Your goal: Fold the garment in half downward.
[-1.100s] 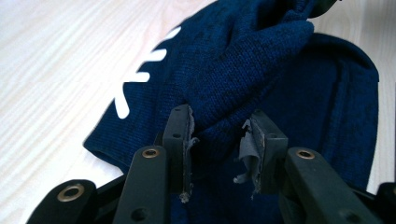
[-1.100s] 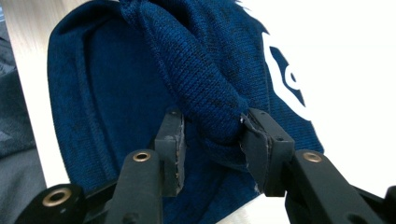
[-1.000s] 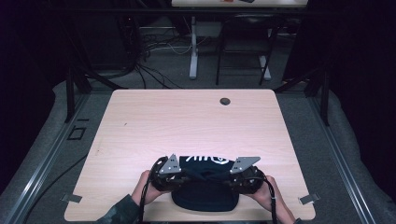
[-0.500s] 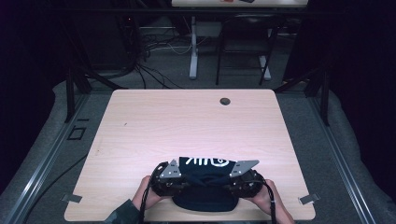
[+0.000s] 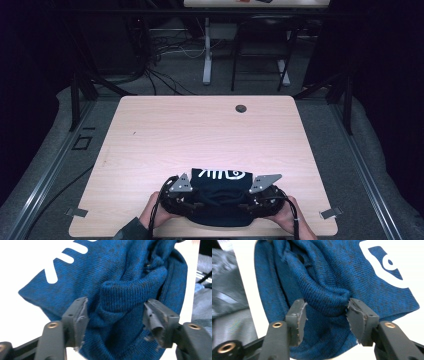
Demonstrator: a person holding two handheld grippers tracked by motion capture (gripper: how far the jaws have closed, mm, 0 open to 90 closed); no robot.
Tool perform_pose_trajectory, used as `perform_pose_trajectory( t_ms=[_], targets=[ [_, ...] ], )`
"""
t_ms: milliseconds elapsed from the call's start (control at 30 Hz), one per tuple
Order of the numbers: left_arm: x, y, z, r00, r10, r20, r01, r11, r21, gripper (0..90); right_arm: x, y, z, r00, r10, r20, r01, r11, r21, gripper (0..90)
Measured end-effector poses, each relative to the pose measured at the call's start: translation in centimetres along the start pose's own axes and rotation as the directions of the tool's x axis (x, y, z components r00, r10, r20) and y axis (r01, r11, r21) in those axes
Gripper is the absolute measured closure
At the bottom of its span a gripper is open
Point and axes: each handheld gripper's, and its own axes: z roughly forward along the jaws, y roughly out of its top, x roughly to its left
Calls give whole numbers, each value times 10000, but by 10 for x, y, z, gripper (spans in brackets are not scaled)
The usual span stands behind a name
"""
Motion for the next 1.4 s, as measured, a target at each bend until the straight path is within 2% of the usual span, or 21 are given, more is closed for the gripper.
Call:
perform_pose_trajectory(
  t_ms=[33,100,133,167,200,267,300,333,367,400,433,467,500,533,667,800,900,1067,1233,1400],
  targets=[
    [0,1,-5,9999,-35,-98,34,10000,-81,362,0,0,0,10000,0,0,0,10000,0,459],
    [0,3,-18,9991,-160,-382,142,9988,-460,325,-3,0,-16,9997,199,161,-189,9978,-629,452],
    [0,3,-18,9991,-160,-382,142,9988,-460,319,-3,0,-16,9997,199,161,-189,9978,-629,452],
    [1,5,-23,9984,-144,-550,112,9982,-584,319,-3,1,-21,9993,289,249,-266,9959,-862,456],
    [4,9,-29,9952,-191,-960,104,9958,-910,318,-5,3,-27,9960,549,707,-455,9906,-1287,480],
    [10,14,-31,9886,-324,-1469,177,9948,-1005,315,-9,6,-26,9896,766,1214,-591,9881,-1421,486],
    [10,14,-31,9886,-324,-1469,177,9948,-1005,313,-9,6,-26,9896,766,1214,-591,9881,-1421,486],
    [15,16,-25,9829,-424,-1790,264,9955,-906,313,-13,9,-19,9872,950,1280,-775,9878,-1351,479],
    [15,16,-25,9829,-424,-1790,264,9955,-906,310,-14,11,-13,9860,919,1389,-761,9904,-1153,472],
    [17,16,-20,9841,-458,-1716,340,9969,-712,303,-14,11,-7,9865,912,1358,-793,9927,-905,456],
    [15,13,-9,9855,-314,-1666,259,9991,-349,303,-14,11,-1,9878,857,1303,-773,9946,-687,432],
    [15,13,-9,9855,-314,-1666,259,9991,-349,298,-14,11,-1,9878,857,1303,-773,9946,-687,432],
    [10,8,-1,9879,-234,-1532,218,9997,-123,291,-11,10,8,9896,712,1248,-678,9972,-312,349],
    [7,5,2,9886,-117,-1500,112,9999,-43,276,-9,9,12,9894,706,1270,-690,9975,-164,306],
    [1,-3,8,9894,-36,-1449,65,9998,190,251,-4,4,18,9914,592,1168,-609,9981,110,267],
    [-2,-9,8,9881,35,-1540,16,9994,332,247,0,-4,27,9925,480,1129,-561,9960,697,220],
    [-3,-12,9,9874,95,-1580,-30,9991,416,245,0,-7,30,9922,390,1188,-494,9950,863,213],
    [-6,-15,10,9858,192,-1668,-132,9992,369,243,-2,-10,32,9922,595,1092,-687,9942,827,209],
    [-4,-16,10,9859,104,-1669,-55,9995,299,223,-5,-12,34,9914,894,959,-966,9926,732,200],
    [-3,-15,8,9850,47,-1725,-23,9999,141,192,-5,-12,33,9918,820,984,-898,9929,776,197]
  ],
)
